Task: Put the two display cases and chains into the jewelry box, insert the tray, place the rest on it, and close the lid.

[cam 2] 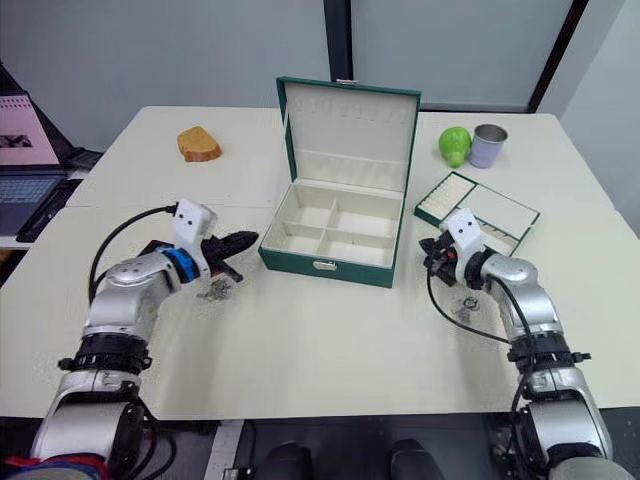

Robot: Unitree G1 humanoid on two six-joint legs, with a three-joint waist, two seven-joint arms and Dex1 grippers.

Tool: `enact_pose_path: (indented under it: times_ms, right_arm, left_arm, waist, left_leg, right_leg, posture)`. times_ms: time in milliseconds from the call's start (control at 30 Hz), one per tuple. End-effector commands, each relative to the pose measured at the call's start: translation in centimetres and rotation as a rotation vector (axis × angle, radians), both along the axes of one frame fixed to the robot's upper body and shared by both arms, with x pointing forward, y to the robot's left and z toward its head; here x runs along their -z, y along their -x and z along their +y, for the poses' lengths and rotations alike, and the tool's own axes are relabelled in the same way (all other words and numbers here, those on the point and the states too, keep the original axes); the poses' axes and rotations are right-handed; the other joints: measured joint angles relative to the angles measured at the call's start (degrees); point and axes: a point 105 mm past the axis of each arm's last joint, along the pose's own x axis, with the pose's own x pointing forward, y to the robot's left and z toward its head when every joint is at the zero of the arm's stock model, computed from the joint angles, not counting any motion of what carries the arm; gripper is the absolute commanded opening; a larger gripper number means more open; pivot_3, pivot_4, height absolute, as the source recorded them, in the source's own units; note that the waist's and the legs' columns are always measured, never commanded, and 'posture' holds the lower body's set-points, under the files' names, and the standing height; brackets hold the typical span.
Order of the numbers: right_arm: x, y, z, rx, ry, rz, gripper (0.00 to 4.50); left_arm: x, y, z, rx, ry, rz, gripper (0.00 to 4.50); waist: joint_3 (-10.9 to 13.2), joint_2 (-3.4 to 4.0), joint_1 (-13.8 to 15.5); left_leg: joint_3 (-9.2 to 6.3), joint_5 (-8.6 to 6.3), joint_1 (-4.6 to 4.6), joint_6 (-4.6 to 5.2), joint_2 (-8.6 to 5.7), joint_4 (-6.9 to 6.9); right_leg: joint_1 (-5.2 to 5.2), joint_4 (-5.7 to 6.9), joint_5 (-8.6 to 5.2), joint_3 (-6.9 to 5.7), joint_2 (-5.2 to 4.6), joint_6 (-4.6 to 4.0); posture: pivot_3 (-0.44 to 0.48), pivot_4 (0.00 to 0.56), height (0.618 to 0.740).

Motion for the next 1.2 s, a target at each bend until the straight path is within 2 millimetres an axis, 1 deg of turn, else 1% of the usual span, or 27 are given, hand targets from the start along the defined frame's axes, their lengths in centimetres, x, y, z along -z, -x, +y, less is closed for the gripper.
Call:
enact_pose_path:
  times_ms: [33,133,233,333,367,467,600,767,1200]
  right_arm:
    - [-1.2,-0.9,0.9,0.0,0.004,-0.05,0.03]
    - [-1.2,-1.0,1.9,-0.032,0.008,-0.051,0.03]
    - [-1.4,-1.0,2.8,-0.063,-0.012,-0.052,0.03]
    - [-1.7,-0.1,4.3,-0.159,-0.037,-0.057,0.03]
    - [-1.8,0.1,4.6,-0.179,-0.04,-0.059,0.03]
    - [-1.4,1.1,5.2,-0.241,-0.039,-0.034,0.03]
    - [-1.0,1.7,5.3,-0.265,-0.037,-0.012,0.03]
    - [-0.9,1.6,4.9,-0.249,-0.035,-0.006,0.03]
    - [-1.0,1.1,4.6,-0.219,-0.034,-0.015,0.03]
  left_arm:
    - [-1.0,-1.1,-0.3,-0.022,-0.005,-0.063,0.0]
    - [-1.2,-1.7,-1.2,-0.002,0.01,-0.077,0.0]
    - [-1.1,-1.3,-2.3,0.062,0.026,-0.068,0.0]
    - [-0.5,-0.4,-2.9,0.129,0.023,-0.031,0.0]
    - [-0.4,-0.1,-3.0,0.141,0.024,-0.023,0.0]
    - [0.3,1.4,-3.2,0.2,0.013,0.024,0.0]
    - [0.6,2.8,-2.9,0.214,0.004,0.053,0.0]
    - [0.5,3.6,-2.5,0.201,-0.001,0.064,0.0]
    - [0.8,4.0,-2.4,0.193,0.003,0.084,0.0]
  waist:
    - [0.0,0.0,-0.17]
    - [0.0,0.0,-0.44]
    - [0.0,0.0,-0.62]
    - [0.0,0.0,-0.73]
    - [0.0,0.01,-0.86]
    - [-0.01,0.02,-1.34]
    - [-0.02,0.02,-1.61]
    - [-0.02,0.03,-1.62]
    - [-0.02,0.03,-1.63]
  left_leg:
    - [0.0,0.0,0.01,0.0,0.0,0.02]
    - [-0.01,0.0,0.0,0.0,0.0,0.04]
    - [-0.01,0.0,-0.01,0.0,0.0,0.03]
    - [-0.05,0.0,-0.01,0.0,0.01,0.01]
    - [-0.05,0.0,-0.01,0.0,0.01,0.01]
    - [-0.07,0.0,-0.01,0.0,0.03,-0.03]
    - [-0.09,0.0,0.01,0.0,0.04,-0.12]
    - [-0.13,0.0,0.02,0.0,0.04,-0.14]
    - [-0.13,0.0,0.02,0.0,0.04,-0.14]
  right_leg:
    - [0.0,0.0,0.0,-0.03,0.0,0.0]
    - [0.0,0.02,0.0,-0.04,0.0,0.0]
    - [0.0,0.03,0.0,-0.06,0.0,0.0]
    - [0.0,0.05,0.0,-0.13,0.0,0.0]
    - [0.0,0.06,0.0,-0.15,-0.01,0.0]
    - [0.01,0.06,0.0,-0.19,-0.02,0.0]
    - [0.02,0.05,0.0,-0.23,-0.02,0.0]
    - [0.05,0.06,0.0,-0.24,-0.01,0.0]
    - [0.05,0.05,0.0,-0.24,-0.01,0.0]
  posture:
    - [0.0,0.15,0.74]
    - [0.0,0.15,0.74]
    - [0.0,0.15,0.74]
    - [0.0,0.15,0.74]
    - [0.0,0.15,0.74]
    - [0.0,0.15,0.74]
    - [0.0,0.15,0.74]
    - [0.0,0.15,0.74]
    - [0.0,0.15,0.74]
